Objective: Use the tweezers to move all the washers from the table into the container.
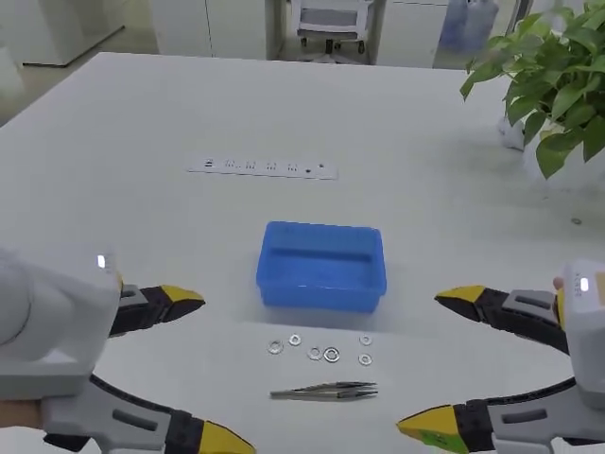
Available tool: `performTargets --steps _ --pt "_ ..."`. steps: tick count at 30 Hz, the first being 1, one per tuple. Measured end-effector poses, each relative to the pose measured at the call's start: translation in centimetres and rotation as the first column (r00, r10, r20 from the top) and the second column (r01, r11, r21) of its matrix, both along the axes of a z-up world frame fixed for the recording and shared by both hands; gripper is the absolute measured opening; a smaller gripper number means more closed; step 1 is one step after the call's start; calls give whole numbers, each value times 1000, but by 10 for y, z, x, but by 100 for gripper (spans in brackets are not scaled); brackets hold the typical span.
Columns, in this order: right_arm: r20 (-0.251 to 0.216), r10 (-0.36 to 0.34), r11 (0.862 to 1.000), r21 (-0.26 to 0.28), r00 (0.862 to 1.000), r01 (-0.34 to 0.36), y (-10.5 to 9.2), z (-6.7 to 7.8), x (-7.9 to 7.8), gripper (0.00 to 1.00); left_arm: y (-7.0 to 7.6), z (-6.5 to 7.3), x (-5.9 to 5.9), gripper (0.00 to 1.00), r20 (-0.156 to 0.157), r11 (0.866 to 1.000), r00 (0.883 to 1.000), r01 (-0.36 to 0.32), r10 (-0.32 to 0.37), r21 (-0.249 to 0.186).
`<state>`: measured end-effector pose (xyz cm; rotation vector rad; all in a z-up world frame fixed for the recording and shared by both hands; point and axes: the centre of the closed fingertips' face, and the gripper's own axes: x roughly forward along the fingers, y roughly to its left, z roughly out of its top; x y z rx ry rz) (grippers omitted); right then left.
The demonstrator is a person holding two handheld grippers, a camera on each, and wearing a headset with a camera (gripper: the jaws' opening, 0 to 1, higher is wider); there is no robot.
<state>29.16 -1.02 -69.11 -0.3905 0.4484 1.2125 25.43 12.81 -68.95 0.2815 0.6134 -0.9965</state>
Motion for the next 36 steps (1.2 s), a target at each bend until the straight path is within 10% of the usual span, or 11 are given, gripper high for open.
performTargets --steps 33,36 --pt "-18 -8 1000 -16 1000 7 0 -11 0 81 -10 -20 2 97 -5 999 1000 13 -13 49" --pt "-21 7 1000 -22 1000 -7 2 -16 0 80 -18 -22 4 94 32 998 999 34 -36 48"
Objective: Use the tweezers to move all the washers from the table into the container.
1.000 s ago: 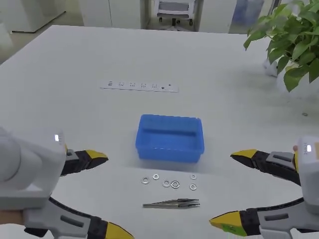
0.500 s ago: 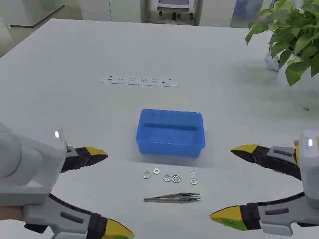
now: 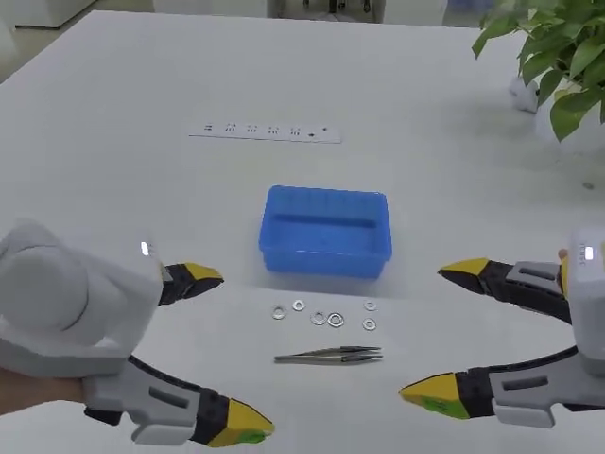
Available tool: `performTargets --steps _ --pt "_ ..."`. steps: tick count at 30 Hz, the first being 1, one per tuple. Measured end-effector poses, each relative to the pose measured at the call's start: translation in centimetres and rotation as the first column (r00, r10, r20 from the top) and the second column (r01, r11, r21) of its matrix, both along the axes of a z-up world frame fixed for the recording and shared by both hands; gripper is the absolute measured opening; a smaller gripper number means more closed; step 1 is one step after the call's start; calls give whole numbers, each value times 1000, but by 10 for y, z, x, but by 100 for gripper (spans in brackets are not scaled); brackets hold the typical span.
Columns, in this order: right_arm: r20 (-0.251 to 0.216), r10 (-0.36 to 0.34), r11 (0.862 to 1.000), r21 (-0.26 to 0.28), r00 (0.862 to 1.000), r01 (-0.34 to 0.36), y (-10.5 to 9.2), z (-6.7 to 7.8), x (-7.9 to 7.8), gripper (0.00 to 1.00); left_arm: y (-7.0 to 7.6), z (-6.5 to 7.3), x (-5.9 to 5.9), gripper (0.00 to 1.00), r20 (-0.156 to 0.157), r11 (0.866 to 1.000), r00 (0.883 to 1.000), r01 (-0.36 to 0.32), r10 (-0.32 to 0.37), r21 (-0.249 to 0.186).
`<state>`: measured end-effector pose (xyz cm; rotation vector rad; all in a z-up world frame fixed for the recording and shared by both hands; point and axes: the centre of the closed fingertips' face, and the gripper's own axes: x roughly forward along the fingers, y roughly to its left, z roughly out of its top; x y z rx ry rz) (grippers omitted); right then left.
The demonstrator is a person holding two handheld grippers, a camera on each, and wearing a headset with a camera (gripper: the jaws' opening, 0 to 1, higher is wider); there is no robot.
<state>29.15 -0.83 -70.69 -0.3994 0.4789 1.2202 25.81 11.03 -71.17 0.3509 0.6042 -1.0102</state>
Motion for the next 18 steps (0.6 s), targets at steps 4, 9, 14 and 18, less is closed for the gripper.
performTargets --steps 4,9,14,18 --pt "-7 18 999 -33 1000 -18 0 -11 1 80 -2 -5 9 92 -3 999 1000 -25 25 -36" --pt "-20 70 995 -63 997 -71 6 -25 2 77 7 -26 19 90 -32 999 999 -32 32 0" --pt "-35 104 990 -88 994 -107 17 -40 8 74 7 -38 26 84 -72 998 996 -49 47 -37" --pt "-46 164 979 -116 985 -169 30 -53 7 70 1 -51 21 76 -135 999 991 -15 9 -40"
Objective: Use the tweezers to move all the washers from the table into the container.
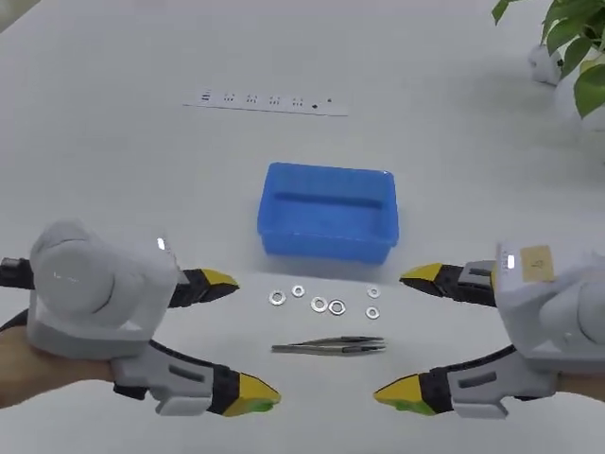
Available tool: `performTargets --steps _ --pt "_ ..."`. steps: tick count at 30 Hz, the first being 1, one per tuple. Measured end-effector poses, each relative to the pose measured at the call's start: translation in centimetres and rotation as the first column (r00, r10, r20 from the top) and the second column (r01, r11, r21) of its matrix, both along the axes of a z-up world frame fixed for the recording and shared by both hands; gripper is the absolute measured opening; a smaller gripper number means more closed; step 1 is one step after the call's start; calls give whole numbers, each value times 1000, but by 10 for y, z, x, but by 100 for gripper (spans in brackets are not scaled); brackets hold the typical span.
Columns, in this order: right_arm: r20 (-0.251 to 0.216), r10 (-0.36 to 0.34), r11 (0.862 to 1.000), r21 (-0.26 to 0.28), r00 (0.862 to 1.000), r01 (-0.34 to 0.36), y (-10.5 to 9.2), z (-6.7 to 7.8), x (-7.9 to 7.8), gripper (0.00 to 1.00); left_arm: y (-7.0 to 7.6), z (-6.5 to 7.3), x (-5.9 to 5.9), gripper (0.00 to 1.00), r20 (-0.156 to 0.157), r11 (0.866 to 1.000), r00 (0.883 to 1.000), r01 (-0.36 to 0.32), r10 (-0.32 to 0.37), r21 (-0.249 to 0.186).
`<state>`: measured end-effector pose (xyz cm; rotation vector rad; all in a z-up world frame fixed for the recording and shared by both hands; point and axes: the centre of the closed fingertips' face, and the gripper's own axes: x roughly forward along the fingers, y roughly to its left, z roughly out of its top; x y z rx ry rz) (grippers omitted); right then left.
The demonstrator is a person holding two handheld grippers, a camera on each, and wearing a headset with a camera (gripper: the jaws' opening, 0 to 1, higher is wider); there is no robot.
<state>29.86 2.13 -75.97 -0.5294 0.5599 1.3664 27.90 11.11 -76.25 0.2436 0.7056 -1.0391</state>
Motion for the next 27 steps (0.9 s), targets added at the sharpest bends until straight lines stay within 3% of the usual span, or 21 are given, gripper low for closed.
performTargets --steps 3,5,6,7,8,10,11,15,18,22,27 --pt "-12 40 999 -34 999 -41 8 -11 -1 66 -5 -8 0 74 5 999 1000 31 -31 13" --pt "-23 59 997 -58 998 -60 11 -18 0 63 -8 -8 2 71 31 999 998 53 -53 10" --pt "-39 61 996 -67 997 -64 13 -22 0 61 -13 -7 1 70 20 998 998 63 -63 -24" --pt "-40 63 995 -73 997 -66 14 -24 1 57 -19 -6 0 70 -22 996 999 43 -45 -75" --pt "-40 70 994 -78 997 -73 15 -26 3 55 -21 -8 2 70 -32 996 999 31 -33 -85" --pt "-46 76 994 -81 996 -79 18 -29 4 52 -21 -14 8 67 10 998 999 50 -50 -46" --pt "-48 83 993 -81 995 -87 19 -30 5 50 -21 -17 10 65 5 998 998 56 -55 -28" --pt "-49 131 981 -135 990 -137 21 -39 7 41 -25 -22 11 61 -23 997 998 61 -62 -38" --pt "-67 150 978 -137 986 -158 26 -43 6 31 -26 -26 12 60 -24 997 997 69 -70 -30" --pt "-74 171 971 -156 982 -181 31 -50 5 26 -26 -28 16 46 -25 997 998 60 -61 -41" --pt "-85 195 961 -185 977 -208 28 -56 2 24 -29 -32 20 45 -25 997 997 73 -74 -41"
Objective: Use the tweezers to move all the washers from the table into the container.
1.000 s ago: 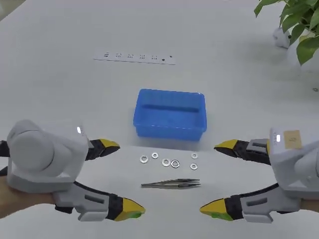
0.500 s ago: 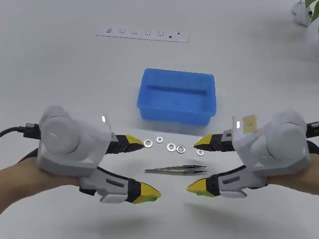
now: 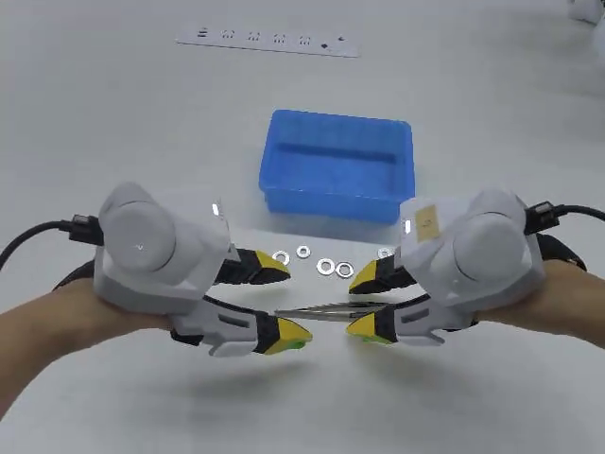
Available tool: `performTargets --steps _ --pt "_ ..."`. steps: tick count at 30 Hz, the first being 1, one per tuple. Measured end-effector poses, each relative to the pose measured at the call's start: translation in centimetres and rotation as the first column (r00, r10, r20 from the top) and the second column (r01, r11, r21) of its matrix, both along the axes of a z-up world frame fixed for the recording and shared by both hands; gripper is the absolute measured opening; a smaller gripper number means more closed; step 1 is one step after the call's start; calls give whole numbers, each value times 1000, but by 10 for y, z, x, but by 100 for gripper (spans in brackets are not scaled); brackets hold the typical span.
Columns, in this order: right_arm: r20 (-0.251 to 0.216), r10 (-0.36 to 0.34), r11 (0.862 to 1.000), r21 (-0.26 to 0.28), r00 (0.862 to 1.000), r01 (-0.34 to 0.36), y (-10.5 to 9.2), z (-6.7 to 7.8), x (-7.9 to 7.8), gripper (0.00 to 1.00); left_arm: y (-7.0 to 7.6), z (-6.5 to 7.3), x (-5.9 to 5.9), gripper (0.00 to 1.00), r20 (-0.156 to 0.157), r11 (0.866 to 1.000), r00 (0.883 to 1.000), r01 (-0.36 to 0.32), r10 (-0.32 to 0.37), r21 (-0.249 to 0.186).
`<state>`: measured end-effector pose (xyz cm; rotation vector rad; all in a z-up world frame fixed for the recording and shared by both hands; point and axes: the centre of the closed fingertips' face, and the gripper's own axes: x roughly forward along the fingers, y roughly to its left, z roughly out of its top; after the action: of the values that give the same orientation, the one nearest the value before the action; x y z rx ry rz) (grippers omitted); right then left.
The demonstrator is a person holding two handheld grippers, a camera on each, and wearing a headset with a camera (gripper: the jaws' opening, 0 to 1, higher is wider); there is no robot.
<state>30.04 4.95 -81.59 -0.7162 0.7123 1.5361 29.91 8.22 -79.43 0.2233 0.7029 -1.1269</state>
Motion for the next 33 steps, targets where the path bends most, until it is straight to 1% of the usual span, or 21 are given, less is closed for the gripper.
performTargets --steps 2,3,5,6,7,8,10,12,13,15,18,21,22,24,27,28,30,33 --pt "5 5 1000 -7 1000 -5 -1 -1 0 22 0 -3 -1 44 -1 1000 1000 17 -17 13" --pt "13 5 1000 -12 1000 -5 -2 -2 0 21 0 -5 -2 43 -4 1000 1000 24 -24 19" --pt "27 17 1000 -8 999 -17 -2 -1 1 19 0 -8 -4 41 6 999 999 41 -41 35" --pt "40 22 1000 -15 999 -21 -3 -1 3 18 0 -9 -4 40 2 998 999 42 -42 40" --pt "45 25 1000 -16 999 -25 -3 -1 4 17 0 -10 -5 40 -8 998 999 44 -44 40" --pt "55 32 999 -18 998 -31 -3 -1 4 16 -1 -10 -6 40 -12 998 999 47 -47 37" --pt "67 46 999 -21 997 -45 -3 -2 4 15 -2 -11 -5 40 -12 998 999 47 -47 36" --pt "71 53 998 -20 996 -51 -3 -2 4 13 -3 -13 -5 40 -19 998 999 48 -48 35" --pt "73 52 999 -21 996 -50 -3 -2 4 13 -3 -13 -4 40 -15 998 999 49 -49 33" --pt "77 60 998 -21 995 -59 -2 -2 3 12 -4 -13 -5 40 -20 998 999 49 -48 34" --pt "82 67 998 -20 994 -66 -2 -1 3 11 -5 -13 -5 39 -15 998 998 56 -55 38" --pt "97 90 996 -25 991 -88 -1 -2 -1 9 -6 -13 -6 39 -10 997 998 59 -58 41" --pt "114 109 994 -27 988 -106 -1 -1 -2 8 -6 -13 -5 38 -8 997 998 59 -59 42" --pt "143 121 993 -25 982 -119 0 -1 -3 8 -7 -13 -5 37 -2 997 998 60 -60 47" --pt "157 113 994 -14 981 -113 0 -1 -2 8 -9 -14 -3 31 9 995 997 77 -78 66" --pt "158 110 994 -12 981 -110 0 0 -2 8 -10 -14 -3 29 10 994 996 82 -83 72" --pt "159 103 995 -7 982 -103 0 1 -1 8 -12 -14 -3 27 6 994 996 87 -88 73" --pt "152 68 997 35 986 -74 3 9 2 8 -16 -15 -5 26 12 989 993 119 -120 88"
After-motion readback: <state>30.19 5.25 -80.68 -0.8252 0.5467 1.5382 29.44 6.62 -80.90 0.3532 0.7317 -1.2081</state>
